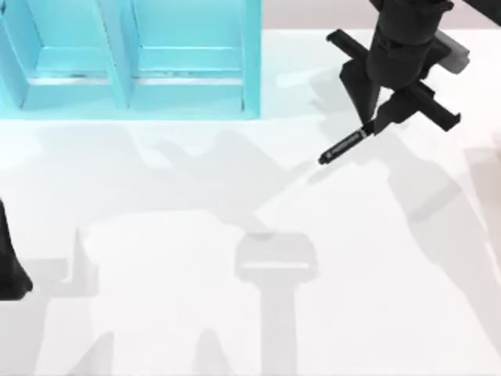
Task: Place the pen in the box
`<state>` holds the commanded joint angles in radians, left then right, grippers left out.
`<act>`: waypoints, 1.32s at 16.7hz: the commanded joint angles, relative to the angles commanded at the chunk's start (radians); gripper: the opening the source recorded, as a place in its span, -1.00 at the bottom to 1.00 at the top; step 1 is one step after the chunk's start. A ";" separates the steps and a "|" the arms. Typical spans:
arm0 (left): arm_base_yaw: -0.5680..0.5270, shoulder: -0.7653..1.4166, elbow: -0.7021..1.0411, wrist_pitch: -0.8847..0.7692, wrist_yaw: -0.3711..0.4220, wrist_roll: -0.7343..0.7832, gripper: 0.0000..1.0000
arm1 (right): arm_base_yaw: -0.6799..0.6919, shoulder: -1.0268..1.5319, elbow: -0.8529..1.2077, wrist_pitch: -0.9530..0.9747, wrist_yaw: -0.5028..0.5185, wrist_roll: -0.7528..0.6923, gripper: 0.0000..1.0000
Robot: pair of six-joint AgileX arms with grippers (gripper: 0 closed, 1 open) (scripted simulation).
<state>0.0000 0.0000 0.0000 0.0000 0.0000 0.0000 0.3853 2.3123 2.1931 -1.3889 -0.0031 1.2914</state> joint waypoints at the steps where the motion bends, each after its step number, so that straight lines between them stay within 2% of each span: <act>1: 0.000 0.000 0.000 0.000 0.000 0.000 1.00 | -0.087 -0.030 -0.045 0.010 -0.001 -0.026 -1.00; 7: 0.000 0.000 0.000 0.000 0.000 0.000 1.00 | -0.665 -0.228 -0.330 0.077 -0.007 -0.199 -1.00; 11: 0.000 0.000 0.000 0.000 0.000 0.000 1.00 | -0.927 -0.346 -0.484 0.123 -0.015 -0.296 -1.00; 15: 0.000 0.000 0.000 0.000 0.000 0.000 1.00 | -1.018 -0.397 -0.549 0.144 -0.022 -0.336 -1.00; 22: 0.000 0.000 0.000 0.000 0.000 0.000 1.00 | -0.995 -0.395 -0.578 0.166 -0.015 -0.319 -1.00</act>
<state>0.0000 0.0000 0.0000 0.0000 0.0000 0.0000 -0.6099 1.9177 1.6149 -1.2230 -0.0184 0.9724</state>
